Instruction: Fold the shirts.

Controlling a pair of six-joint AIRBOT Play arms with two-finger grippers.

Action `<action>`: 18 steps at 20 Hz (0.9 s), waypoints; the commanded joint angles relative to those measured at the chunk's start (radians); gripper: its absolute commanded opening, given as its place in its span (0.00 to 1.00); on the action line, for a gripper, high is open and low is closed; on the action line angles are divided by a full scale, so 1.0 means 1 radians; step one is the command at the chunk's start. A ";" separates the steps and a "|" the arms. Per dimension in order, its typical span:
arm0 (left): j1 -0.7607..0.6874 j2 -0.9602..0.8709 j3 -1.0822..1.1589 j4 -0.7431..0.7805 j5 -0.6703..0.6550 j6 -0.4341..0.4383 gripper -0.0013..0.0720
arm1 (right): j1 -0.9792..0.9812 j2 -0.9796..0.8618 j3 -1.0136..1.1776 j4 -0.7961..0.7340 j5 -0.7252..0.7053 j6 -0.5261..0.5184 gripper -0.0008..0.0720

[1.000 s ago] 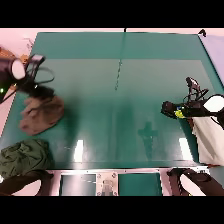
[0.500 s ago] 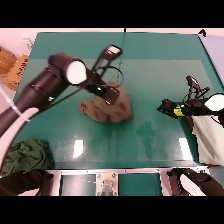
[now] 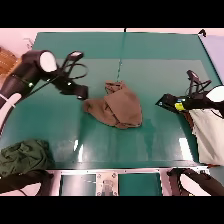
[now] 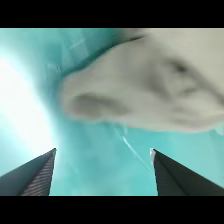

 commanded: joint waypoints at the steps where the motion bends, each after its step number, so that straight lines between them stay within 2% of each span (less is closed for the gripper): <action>1: 0.114 -0.009 -0.174 -0.097 0.170 -0.010 1.00 | -0.003 -0.142 0.013 0.161 -0.058 -0.131 0.71; 4: 0.103 -0.094 -0.209 -0.243 0.313 0.056 1.00 | 0.015 -0.309 0.076 0.284 -0.065 -0.229 0.71; 6: 0.092 -0.166 -0.209 -0.377 0.388 0.113 0.98 | 0.051 -0.414 0.154 0.304 -0.065 -0.269 0.71; 10: 0.085 -0.255 -0.202 -0.542 0.410 0.220 0.97 | 0.123 -0.583 0.335 0.305 -0.064 -0.269 0.71; 11: 0.085 -0.260 -0.202 -0.565 0.406 0.248 0.63 | 0.138 -0.614 0.372 0.305 -0.058 -0.269 0.70; 12: 0.085 -0.259 -0.202 -0.573 0.401 0.279 0.21 | 0.153 -0.641 0.402 0.305 -0.053 -0.269 0.68; 13: 0.085 -0.256 -0.201 -0.573 0.392 0.290 0.05 | 0.166 -0.658 0.424 0.305 -0.053 -0.269 0.68; 14: 0.086 -0.252 -0.201 -0.570 0.382 0.290 0.05 | 0.177 -0.672 0.442 0.305 -0.053 -0.269 0.59; 16: 0.086 -0.229 -0.201 -0.557 0.371 0.284 0.05 | 0.180 -0.678 0.459 0.304 -0.047 -0.270 0.03; 18: 0.107 -0.175 -0.201 -0.473 0.348 0.247 0.05 | 0.151 -0.671 0.483 0.301 0.004 -0.284 0.04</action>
